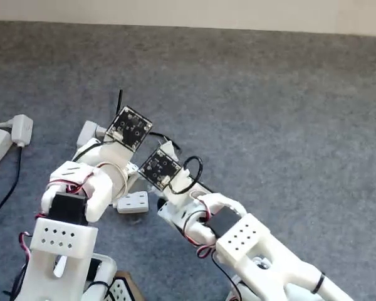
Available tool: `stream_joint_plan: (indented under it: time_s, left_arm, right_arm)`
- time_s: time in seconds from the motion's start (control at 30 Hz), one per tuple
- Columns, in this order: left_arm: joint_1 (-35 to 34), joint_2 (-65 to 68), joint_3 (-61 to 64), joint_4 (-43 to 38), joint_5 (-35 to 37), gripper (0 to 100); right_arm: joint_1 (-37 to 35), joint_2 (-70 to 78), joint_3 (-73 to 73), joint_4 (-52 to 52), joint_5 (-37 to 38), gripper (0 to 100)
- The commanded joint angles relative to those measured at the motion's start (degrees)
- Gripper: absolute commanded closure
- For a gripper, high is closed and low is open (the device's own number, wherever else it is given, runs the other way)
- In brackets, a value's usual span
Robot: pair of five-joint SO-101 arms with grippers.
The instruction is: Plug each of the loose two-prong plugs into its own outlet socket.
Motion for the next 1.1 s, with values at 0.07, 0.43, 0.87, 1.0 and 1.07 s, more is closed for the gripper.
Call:
stream_joint_plan:
  time_s: [0.07, 0.43, 0.87, 1.0, 1.07]
  left_arm:
    - [-0.57, -0.84, 0.92, -1.85, 0.62, 65]
    - [-0.48, -1.36, 8.22, -4.75, 0.62, 65]
    - [-2.51, -1.36, 7.69, -4.92, 0.35, 65]
    - [-8.04, -0.84, 5.41, -5.54, -2.99, 65]
    - [-9.80, -0.84, 4.53, -5.63, -3.25, 65]
  right_arm:
    - [-0.31, -9.80, -2.51, 5.23, -0.44, 99.3]
    - [-0.22, -13.76, -13.93, 14.37, -0.44, 99.3]
    - [2.15, -7.52, -11.91, 15.96, 1.49, 99.3]
    - [6.90, -4.88, -4.09, 13.58, 5.71, 99.3]
    - [8.13, -2.95, -1.19, 12.79, 7.30, 99.3]
